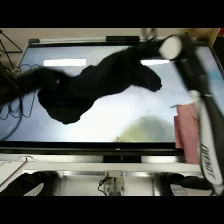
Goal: Fold the shirts.
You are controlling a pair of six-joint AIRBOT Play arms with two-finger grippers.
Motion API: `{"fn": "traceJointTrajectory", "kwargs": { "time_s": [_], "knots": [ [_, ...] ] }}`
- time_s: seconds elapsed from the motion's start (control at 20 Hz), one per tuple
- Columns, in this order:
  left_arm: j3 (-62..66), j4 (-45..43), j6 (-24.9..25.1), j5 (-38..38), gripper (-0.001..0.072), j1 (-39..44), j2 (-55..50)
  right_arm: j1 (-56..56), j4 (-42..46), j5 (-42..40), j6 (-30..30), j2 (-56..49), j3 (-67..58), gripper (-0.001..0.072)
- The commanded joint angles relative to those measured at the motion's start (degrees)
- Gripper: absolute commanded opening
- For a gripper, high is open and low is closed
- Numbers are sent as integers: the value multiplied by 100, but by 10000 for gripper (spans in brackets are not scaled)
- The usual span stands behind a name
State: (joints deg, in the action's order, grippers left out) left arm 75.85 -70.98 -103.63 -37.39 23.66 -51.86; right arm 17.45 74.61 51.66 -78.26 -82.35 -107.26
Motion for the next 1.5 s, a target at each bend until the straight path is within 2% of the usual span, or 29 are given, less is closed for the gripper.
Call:
{"fn": "traceJointTrajectory", "kwargs": {
  "time_s": [0.0,0.05,0.15,0.25,0.3,0.35,0.45,0.55,0.6,0.65,0.7,0.8,0.9,1.0,1.15,1.25,1.3,1.35,1.45],
  "knots": [
    [2155,1482,1191,1381,40,138,-1082,-691,98,-960,-153,1421,-494,89],
    [2820,1495,1482,1049,41,164,-1364,-800,96,-883,-175,1777,-505,89],
    [3950,1482,2100,181,40,44,-1784,-857,101,90,-396,2297,-501,88],
    [4325,1213,2201,-769,40,-393,-1818,-664,-72,1703,-1014,2411,-343,89],
    [4317,988,2199,-1375,41,-713,-1753,-400,-348,2369,-1097,2380,-22,89],
    [4275,726,2194,-2194,40,-1091,-1703,9,-584,2610,-1147,2376,492,89],
    [4019,321,2175,-3928,40,-1794,-1665,1272,-656,1969,-1427,2367,1991,89],
    [3421,-236,2201,-4970,39,-2216,-1565,2559,-651,308,-1858,2181,3587,90],
    [3062,-660,2199,-5031,40,-2317,-1445,3029,-662,-474,-2083,1971,4140,122],
    [2680,-1064,2199,-4979,39,-2422,-1287,3338,-675,-990,-2365,1687,4472,348],
    [2323,-1276,2197,-4900,39,-2527,-1128,3436,-782,-1075,-2503,1401,4507,620],
    [1762,-1305,2199,-4739,39,-2684,-852,3274,-890,-1058,-2345,1246,4332,630],
    [1333,-1307,2199,-4719,39,-2734,-645,2730,-791,-916,-1939,1440,3921,630],
    [1010,-1246,2190,-4719,39,-2732,-461,1891,-385,-769,-1773,1617,3362,631],
    [669,-1014,2192,-4719,39,-2732,-151,127,380,-461,-1941,1401,2741,631],
    [555,-938,2151,-4708,40,-2730,55,-1051,-205,-61,-1930,951,2734,640],
    [522,-876,2151,-4710,40,-2730,136,-1550,-785,413,-1685,577,2734,670],
    [505,-804,2151,-4712,39,-2730,201,-1895,-1274,957,-1340,164,2734,669],
    [505,-730,2140,-4710,40,-2732,256,-2177,-1451,1805,-1126,-531,2734,670]
  ]
}}
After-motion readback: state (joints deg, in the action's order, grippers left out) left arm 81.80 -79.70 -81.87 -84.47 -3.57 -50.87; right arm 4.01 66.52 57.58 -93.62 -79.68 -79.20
